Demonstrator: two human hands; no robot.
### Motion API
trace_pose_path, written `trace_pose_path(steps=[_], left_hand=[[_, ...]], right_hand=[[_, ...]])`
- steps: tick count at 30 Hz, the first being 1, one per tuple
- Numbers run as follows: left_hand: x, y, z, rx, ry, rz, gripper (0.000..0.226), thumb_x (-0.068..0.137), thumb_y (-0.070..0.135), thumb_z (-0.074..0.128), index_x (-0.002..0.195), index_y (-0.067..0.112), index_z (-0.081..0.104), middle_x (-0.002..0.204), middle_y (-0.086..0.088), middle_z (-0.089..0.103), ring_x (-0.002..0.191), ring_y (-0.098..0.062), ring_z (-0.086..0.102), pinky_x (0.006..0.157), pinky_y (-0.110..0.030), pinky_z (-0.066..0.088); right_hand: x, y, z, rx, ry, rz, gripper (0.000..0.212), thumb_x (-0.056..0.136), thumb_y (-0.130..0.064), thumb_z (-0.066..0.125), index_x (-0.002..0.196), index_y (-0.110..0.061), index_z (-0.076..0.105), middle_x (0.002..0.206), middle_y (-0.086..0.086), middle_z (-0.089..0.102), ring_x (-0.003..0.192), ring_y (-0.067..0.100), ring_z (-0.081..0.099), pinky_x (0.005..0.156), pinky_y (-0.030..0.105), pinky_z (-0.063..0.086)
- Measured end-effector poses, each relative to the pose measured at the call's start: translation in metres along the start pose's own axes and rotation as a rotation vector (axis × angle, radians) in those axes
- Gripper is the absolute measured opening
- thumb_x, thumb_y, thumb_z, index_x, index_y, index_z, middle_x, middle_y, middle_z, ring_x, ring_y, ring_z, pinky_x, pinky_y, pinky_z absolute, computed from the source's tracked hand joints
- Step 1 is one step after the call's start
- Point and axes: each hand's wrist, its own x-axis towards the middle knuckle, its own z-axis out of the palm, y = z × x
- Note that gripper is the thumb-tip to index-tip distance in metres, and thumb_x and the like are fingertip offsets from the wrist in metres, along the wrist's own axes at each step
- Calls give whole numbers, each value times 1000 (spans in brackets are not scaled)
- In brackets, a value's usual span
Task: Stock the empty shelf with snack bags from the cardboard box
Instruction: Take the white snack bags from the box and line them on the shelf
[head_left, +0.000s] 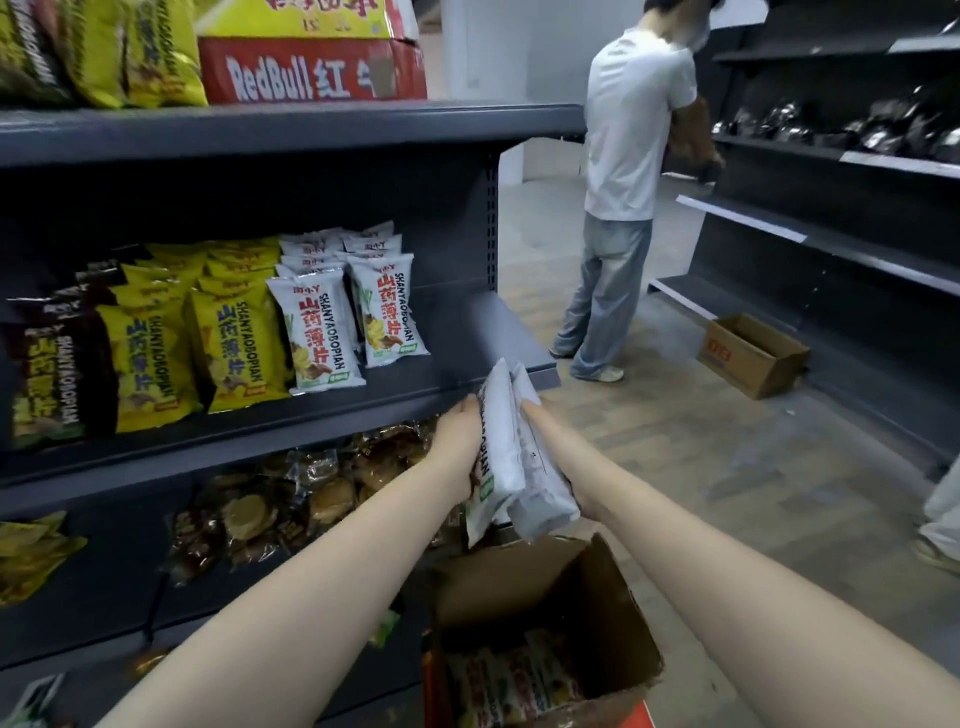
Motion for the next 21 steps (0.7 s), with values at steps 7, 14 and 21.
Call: trace_pose_path(steps=[7,14,21], left_hand=[[-3,33,-24,-6,-407,-40,71,72,61,69,125,16,59,114,-8,70,106,-23,66,99,-40,48],[9,27,-34,-220,-360,82,99,55,67,76,139,29,40,122,-2,65,108,-20,66,97,-41,49],[18,42,-39,-301,-219,123,113,39,70,80,137,28,42,119,-9,66,100,-25,69,93,-45,53]], right_hand=[[-2,-26,8,225,-83,10,50,96,-53,42,110,-12,67,98,7,73,87,12,71,76,23,55],[-1,-55,24,99,-192,-48,59,90,-63,45,124,-18,62,117,10,69,112,23,63,106,38,43],[13,-68,61,57,-60,-325,47,95,-45,47,133,-16,48,122,9,62,113,24,61,101,41,47]])
